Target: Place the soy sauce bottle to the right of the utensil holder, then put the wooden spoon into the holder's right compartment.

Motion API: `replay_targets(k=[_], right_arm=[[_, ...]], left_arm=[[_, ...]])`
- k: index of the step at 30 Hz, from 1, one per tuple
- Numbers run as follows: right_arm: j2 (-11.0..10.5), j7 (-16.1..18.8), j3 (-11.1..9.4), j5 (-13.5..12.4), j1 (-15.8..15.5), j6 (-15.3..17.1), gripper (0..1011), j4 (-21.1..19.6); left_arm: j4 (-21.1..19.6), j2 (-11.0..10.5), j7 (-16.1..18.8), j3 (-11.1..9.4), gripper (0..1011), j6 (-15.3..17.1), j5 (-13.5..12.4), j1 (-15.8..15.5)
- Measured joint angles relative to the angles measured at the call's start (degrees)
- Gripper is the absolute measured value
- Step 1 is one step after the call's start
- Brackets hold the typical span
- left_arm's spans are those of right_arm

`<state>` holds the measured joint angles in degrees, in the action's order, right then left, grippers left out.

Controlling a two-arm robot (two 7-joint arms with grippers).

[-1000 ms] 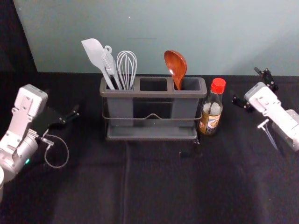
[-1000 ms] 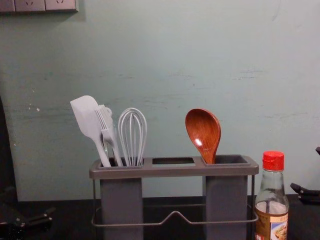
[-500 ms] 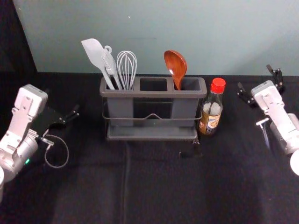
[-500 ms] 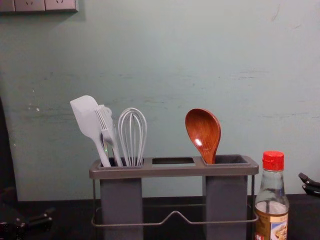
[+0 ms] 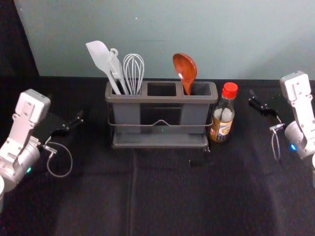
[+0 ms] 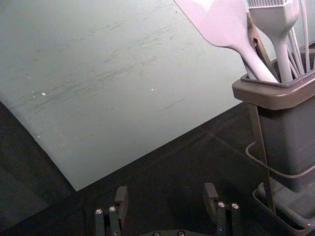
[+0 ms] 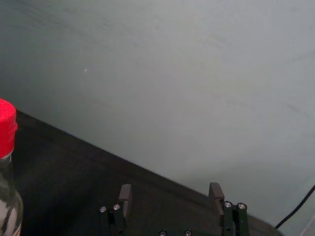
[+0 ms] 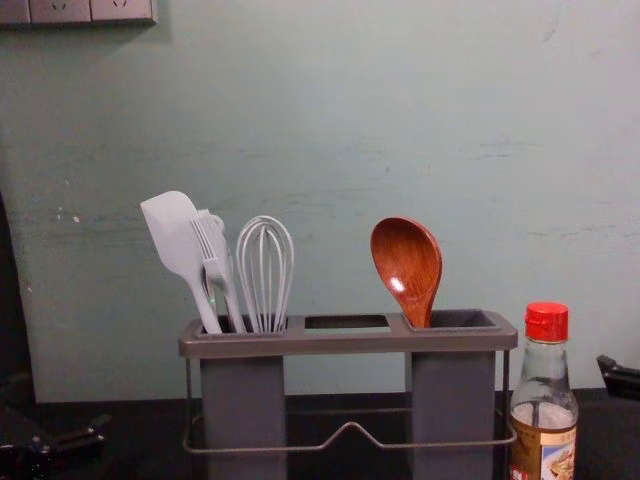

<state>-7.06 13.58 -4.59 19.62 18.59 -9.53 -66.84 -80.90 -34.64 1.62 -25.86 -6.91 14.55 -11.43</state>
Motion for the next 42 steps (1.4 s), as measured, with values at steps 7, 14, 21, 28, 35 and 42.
replay_targets(k=[7, 14, 21, 28, 35, 42], right_arm=[[-0.2, 1.9, 0.4, -2.3, 0.0, 2.3, 1003, -0.6], [-0.5, 1.4, 1.0, -3.4, -0.2, 1.7, 1002, -0.4], [-0.6, 1.1, 1.1, -4.5, -0.4, 1.1, 1002, -0.4], [-0.6, 1.1, 1.1, -4.3, -0.4, 1.1, 1002, -0.4], [-0.5, 1.1, 1.1, -4.2, -0.4, 1.1, 1002, -0.3], [-0.5, 1.1, 1.1, -4.1, -0.3, 1.1, 1002, -0.3]], left_arm=[[0.0, 0.0, 0.0, 0.0, 1005, 0.0, 0.0, 0.0], [0.0, 0.0, 0.0, 0.0, 1005, 0.0, 0.0, 0.0], [0.0, 0.0, 0.0, 0.0, 1005, 0.0, 0.0, 0.0], [0.0, 0.0, 0.0, 0.0, 1005, 0.0, 0.0, 0.0], [0.0, 0.0, 0.0, 0.0, 1005, 0.0, 0.0, 0.0], [0.0, 0.0, 0.0, 0.0, 1005, 0.0, 0.0, 0.0]])
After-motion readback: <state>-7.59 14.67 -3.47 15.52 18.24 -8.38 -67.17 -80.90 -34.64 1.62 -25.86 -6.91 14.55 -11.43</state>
